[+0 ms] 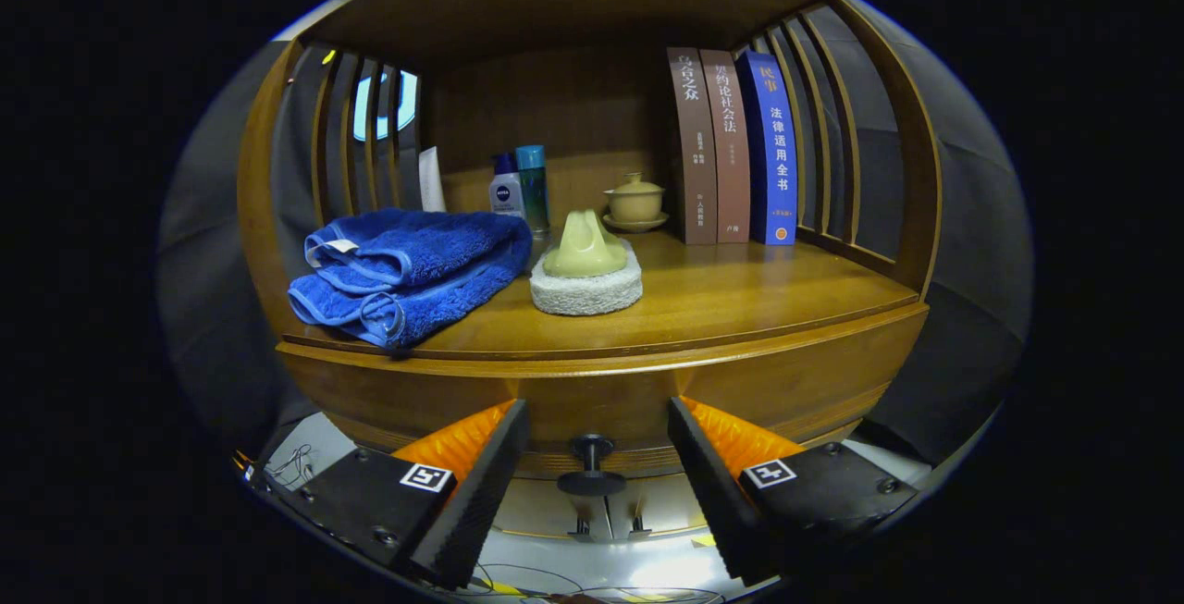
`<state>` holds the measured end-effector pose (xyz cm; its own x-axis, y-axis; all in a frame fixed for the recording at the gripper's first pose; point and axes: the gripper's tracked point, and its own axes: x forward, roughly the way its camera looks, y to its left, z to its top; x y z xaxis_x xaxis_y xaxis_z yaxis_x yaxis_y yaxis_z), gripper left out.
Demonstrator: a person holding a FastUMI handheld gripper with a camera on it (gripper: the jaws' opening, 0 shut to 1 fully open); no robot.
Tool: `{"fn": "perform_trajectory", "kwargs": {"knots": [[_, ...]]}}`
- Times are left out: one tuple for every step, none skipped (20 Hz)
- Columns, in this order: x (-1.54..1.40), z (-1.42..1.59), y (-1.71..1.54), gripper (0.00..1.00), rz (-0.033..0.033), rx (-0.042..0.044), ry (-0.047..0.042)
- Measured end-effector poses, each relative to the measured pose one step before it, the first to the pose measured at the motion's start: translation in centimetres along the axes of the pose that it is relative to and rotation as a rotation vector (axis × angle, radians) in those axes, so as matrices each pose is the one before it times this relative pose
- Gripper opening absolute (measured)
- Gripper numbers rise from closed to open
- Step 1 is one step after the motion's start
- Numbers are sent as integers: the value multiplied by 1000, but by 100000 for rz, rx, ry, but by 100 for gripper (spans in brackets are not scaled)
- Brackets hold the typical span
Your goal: Pull open the drawer, take out the items inside it, and place them on the countertop above the cabinet.
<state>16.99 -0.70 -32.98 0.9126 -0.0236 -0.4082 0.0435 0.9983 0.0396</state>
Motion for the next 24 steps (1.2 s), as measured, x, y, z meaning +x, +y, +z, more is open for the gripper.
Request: {"fn": "perform_trajectory", "kwargs": {"knots": [[-94, 6, 14, 99, 204, 271, 589], [-330, 192, -34, 99, -34, 421, 261], [-460, 355, 14, 99, 246, 345, -479], [-691, 598, 69, 99, 88, -181, -813], [-890, 630, 101, 99, 331, -542, -1425], [-970, 912, 118, 100, 298, -848, -2031], [-968, 923, 42, 99, 41, -753, -1987], [-889, 923, 158, 100, 320, -650, -1753], [-1006, 926, 218, 100, 624, -887, -1537], [-1024, 1033, 69, 99, 515, -1127, -1640], [-1091, 1282, 56, 99, 519, -916, -2202], [-1038, 1558, 87, 99, 428, -682, -2779], [-1169, 1637, -88, 99, -299, -389, -2901], [-1074, 1791, -43, 99, 70, -401, -2816], [-1106, 1604, 17, 99, -124, -524, -2240], [-1093, 1619, 155, 99, 312, -249, -2795], [-1133, 1958, 310, 99, 887, 781, -3380], [-853, 1384, 151, 99, 344, 1106, -2147], [-1016, 1414, 20, 99, -5, 1189, -1961], [-900, 1104, 46, 99, 71, 761, -1233], [-685, 1042, 189, 99, 157, 43, -577], [-569, 799, 172, 99, 361, -616, -148], [-435, 666, 138, 99, 20, -1125, 167], [-299, 524, 13, 99, 68, -1010, 281]]}}
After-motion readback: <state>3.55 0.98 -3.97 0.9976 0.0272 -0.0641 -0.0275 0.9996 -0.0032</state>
